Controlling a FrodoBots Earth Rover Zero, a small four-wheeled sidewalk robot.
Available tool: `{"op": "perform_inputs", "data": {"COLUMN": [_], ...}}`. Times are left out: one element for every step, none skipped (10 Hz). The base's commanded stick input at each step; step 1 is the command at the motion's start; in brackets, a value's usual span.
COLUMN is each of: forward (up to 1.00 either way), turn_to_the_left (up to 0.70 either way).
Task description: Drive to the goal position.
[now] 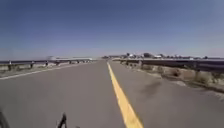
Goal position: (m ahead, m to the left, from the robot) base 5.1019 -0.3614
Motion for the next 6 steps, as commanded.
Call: {"op": "perform_inputs", "data": {"forward": [1.0,1.0,1.0,1.0,1.0,1.0], "turn_to_the_left": [0.0,0.0,0.0,0.06,0.19,0.0]}}
